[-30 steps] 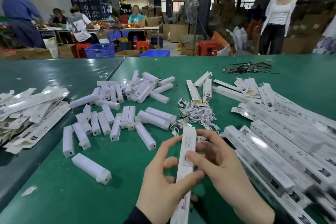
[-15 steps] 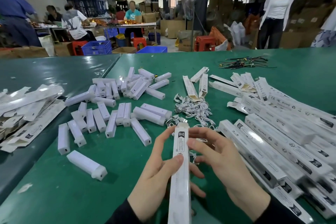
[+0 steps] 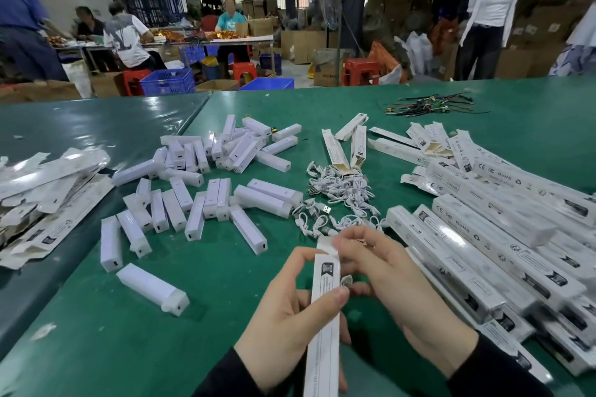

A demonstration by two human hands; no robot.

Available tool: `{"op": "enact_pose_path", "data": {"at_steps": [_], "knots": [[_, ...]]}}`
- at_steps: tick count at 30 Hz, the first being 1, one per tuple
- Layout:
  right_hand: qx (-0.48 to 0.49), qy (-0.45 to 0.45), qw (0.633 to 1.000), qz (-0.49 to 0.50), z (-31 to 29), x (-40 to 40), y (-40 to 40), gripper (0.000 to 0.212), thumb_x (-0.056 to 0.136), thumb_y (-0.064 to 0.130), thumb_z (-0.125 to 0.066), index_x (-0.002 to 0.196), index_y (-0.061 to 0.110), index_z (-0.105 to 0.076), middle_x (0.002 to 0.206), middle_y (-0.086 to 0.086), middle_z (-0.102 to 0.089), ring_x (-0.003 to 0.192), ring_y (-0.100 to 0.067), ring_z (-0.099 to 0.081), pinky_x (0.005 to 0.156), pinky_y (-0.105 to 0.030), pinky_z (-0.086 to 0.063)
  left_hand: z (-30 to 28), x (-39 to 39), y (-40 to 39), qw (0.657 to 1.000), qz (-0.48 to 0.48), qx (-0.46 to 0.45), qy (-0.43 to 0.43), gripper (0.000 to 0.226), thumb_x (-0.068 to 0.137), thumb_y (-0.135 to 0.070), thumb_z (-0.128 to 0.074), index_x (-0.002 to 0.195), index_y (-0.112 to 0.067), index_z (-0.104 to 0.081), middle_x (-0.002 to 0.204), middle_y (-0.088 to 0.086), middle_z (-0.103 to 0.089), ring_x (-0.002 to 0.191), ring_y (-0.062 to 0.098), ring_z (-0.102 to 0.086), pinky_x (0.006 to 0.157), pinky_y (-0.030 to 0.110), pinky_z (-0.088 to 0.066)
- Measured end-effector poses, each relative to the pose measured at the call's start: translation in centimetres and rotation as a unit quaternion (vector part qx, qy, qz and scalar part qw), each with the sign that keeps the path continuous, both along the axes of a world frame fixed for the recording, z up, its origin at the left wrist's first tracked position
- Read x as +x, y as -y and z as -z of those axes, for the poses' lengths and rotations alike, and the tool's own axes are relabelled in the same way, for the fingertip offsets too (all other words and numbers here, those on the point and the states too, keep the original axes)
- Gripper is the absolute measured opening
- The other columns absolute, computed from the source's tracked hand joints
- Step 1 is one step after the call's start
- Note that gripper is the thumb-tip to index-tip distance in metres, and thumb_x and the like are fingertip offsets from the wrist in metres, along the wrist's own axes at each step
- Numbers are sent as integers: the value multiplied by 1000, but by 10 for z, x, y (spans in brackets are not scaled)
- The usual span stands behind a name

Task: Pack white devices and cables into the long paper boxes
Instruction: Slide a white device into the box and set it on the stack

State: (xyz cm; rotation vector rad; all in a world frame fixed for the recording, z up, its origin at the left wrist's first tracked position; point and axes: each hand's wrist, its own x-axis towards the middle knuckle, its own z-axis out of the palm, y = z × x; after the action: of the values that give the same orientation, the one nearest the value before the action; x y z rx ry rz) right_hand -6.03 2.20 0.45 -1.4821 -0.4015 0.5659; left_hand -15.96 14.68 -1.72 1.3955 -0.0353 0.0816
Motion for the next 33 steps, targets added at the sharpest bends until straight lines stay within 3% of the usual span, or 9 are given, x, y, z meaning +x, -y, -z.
{"op": "enact_pose_path", "data": {"at_steps": [5, 8, 11, 15, 18, 21, 25, 30, 33], "knots": [[0, -121, 993, 10, -5, 3, 1, 32, 90, 38, -62, 97, 11, -77, 85, -9, -74, 68, -15, -65, 58, -23, -53, 6, 2, 5, 998, -18, 62, 21, 31, 89, -28, -62, 110, -14, -45, 71, 12, -66, 53, 15, -60, 56, 21, -47], [-3, -99, 995, -24, -5, 4, 4, 15, 84, 21, -69, 92, 17, -80, 83, -2, -76, 74, -12, -67, 71, -25, -53, 6, 1, 2, 998, -13, 53, 11, 35, 86, -36, -66, 113, -28, -44, 74, 17, -66, 53, 24, -60, 55, 29, -51], [-3, -95, 995, -30, -5, 2, 5, 15, 80, 13, -71, 91, 19, -80, 84, -3, -76, 78, -9, -69, 86, -32, -50, 9, 0, -1, 999, -14, 33, -2, 40, 83, -37, -69, 111, -39, -40, 75, 21, -67, 51, 29, -58, 53, 33, -51], [8, -107, 994, -34, -4, 0, 5, 14, 82, 16, -71, 92, 14, -80, 84, -7, -75, 81, -14, -68, 86, -32, -53, 11, 1, 0, 997, -38, 62, 4, 37, 79, -43, -70, 102, -45, -42, 72, 18, -68, 60, 25, -62, 61, 32, -50], [22, -121, 992, -34, -4, -3, 4, 14, 86, 15, -67, 92, 13, -80, 84, -8, -75, 78, -14, -67, 82, -27, -55, 12, 1, -1, 997, -51, 60, -9, 46, 77, -43, -71, 108, -42, -37, 71, 19, -67, 61, 27, -61, 61, 33, -49], [31, -96, 994, -43, -6, -7, 4, 17, 89, 14, -63, 93, 14, -80, 82, -12, -72, 75, -14, -65, 73, -22, -56, 10, 1, -4, 997, -53, 43, -32, 56, 81, -35, -70, 120, -28, -30, 70, 18, -67, 56, 27, -57, 55, 31, -49], [15, -55, 996, -64, -7, -6, 6, 18, 90, 15, -63, 95, 12, -80, 92, -13, -75, 86, -24, -71, 79, -28, -59, 6, 0, -9, 998, -31, 7, -55, 58, 79, -29, -69, 121, -21, -30, 66, 21, -66, 46, 24, -56, 47, 27, -46], [-5, -7, 996, -87, -5, -6, 7, 18, 90, 19, -64, 93, 12, -80, 109, 4, -75, 100, -20, -71, 86, -30, -58, 3, -2, -15, 998, -7, -8, -63, 64, 73, -35, -73, 120, -22, -32, 65, 21, -65, 57, 29, -56, 52, 29, -46], [-20, 4, 995, -95, -7, -6, 6, 17, 89, 20, -65, 93, 16, -80, 108, 6, -75, 95, -16, -71, 78, -26, -57, 1, -1, -17, 998, 3, -11, -62, 63, 74, -30, -73, 120, -20, -31, 64, 22, -63, 60, 30, -56, 55, 31, -46]]}}
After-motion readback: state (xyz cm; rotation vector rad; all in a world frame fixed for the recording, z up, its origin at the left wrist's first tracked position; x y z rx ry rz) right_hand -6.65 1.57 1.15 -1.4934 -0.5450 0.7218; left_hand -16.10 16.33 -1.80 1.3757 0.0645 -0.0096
